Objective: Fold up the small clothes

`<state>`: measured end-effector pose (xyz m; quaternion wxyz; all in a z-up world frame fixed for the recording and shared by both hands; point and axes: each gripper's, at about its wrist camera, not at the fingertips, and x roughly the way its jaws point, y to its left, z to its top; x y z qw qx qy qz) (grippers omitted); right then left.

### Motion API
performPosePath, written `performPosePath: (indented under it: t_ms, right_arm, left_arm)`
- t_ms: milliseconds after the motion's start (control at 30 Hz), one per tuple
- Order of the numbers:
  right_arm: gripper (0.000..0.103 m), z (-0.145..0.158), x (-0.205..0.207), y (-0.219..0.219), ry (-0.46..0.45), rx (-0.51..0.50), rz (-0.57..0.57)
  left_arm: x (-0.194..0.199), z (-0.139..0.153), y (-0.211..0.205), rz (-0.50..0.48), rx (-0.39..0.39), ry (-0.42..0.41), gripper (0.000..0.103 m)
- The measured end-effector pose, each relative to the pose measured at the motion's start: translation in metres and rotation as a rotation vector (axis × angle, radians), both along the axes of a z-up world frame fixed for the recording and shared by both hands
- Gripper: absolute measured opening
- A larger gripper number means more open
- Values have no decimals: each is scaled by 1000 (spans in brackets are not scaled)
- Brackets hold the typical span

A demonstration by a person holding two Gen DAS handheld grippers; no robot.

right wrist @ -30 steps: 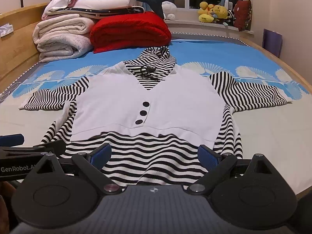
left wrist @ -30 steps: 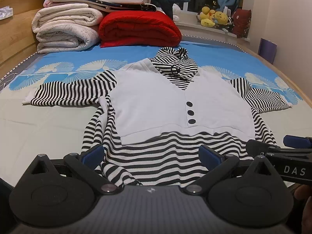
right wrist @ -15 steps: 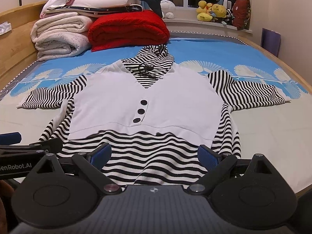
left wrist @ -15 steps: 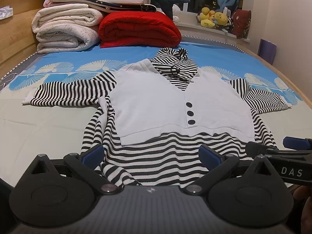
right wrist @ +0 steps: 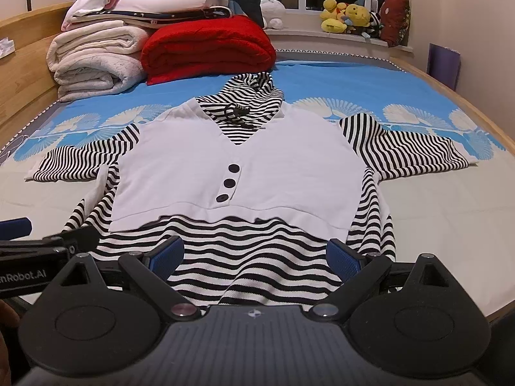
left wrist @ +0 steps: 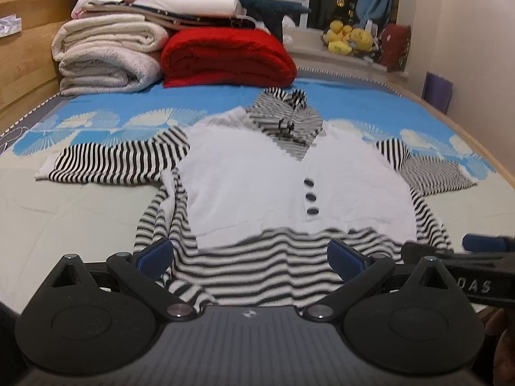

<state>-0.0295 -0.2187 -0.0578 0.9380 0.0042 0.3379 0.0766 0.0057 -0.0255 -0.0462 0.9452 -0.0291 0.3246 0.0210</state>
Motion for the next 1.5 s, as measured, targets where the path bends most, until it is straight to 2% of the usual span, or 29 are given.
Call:
performPosePath:
  t_ms: [33, 100, 267, 367, 433, 500, 600, 667, 733, 833, 900, 1000, 1067, 1100, 1133, 1167, 1200, 1233, 1267, 1333, 1367, 1433, 1500]
  right_arm:
    - [93, 0, 0, 0, -5, -6, 0]
    - [88, 2, 0, -2, -8, 10, -8]
    - [85, 13, 1, -11, -79, 44, -49]
    - [84, 24, 2, -15, -153, 42, -50]
    - [84, 34, 5, -21, -213, 71, -37]
    - [84, 48, 16, -25, -214, 82, -8]
    - [84, 67, 40, -22, -207, 50, 56]
    - [84, 81, 67, -16, -201, 47, 102]
    - [84, 93, 97, -6, -196, 56, 148]
    - [84, 101, 142, 16, -185, 71, 217]
    - [84, 103, 171, 33, -182, 60, 258]
    - [84, 94, 205, 55, -192, 44, 302]
    - [83, 78, 215, 60, -194, 65, 305]
    - [76, 67, 220, 62, -184, 67, 306]
    - [63, 57, 224, 63, -156, 72, 304]
    - [55, 47, 230, 65, -113, 66, 301]
    - [42, 39, 234, 65, -83, 67, 299]
    - [37, 33, 239, 64, -59, 76, 293]
    - [36, 31, 243, 63, -48, 88, 287]
    - [36, 27, 249, 56, -38, 117, 269]
    - [36, 24, 253, 51, -21, 127, 249]
    - [36, 14, 261, 40, 41, 155, 199]
    - [36, 7, 268, 27, 84, 175, 160]
  left_arm:
    - [2, 4, 2, -5, -3, -14, 97]
    - [12, 14, 8, -13, -6, -31, 83]
    - [65, 43, 43, 18, -31, -81, 76]
    - [112, 53, 76, 60, 7, -122, 66]
    - [149, 52, 108, 102, 26, -125, 57]
    - [182, 45, 145, 162, 33, -109, 49]
    - [224, 22, 215, 312, 18, -45, 47]
    - [239, -1, 262, 418, -30, 8, 48]
    - [240, -27, 306, 538, -112, 50, 52]
    - [229, -55, 368, 692, -336, 107, 57]
    - [222, -69, 400, 768, -466, 116, 57]
    - [212, -87, 422, 843, -545, 138, 57]
    - [211, -91, 424, 843, -550, 128, 55]
    - [213, -91, 425, 835, -529, 122, 53]
    - [217, -90, 424, 822, -502, 123, 46]
    - [223, -90, 423, 794, -478, 143, 14]
    - [233, -92, 417, 778, -450, 177, 4]
    - [237, -86, 411, 787, -393, 186, 4]
    - [244, -78, 401, 794, -347, 169, 3]
    - [254, -45, 369, 749, -245, 84, 3]
    - [259, -23, 345, 697, -212, 23, 3]
    - [263, 15, 292, 555, -230, -91, 3]
    - [264, 46, 226, 358, -313, -159, 3]
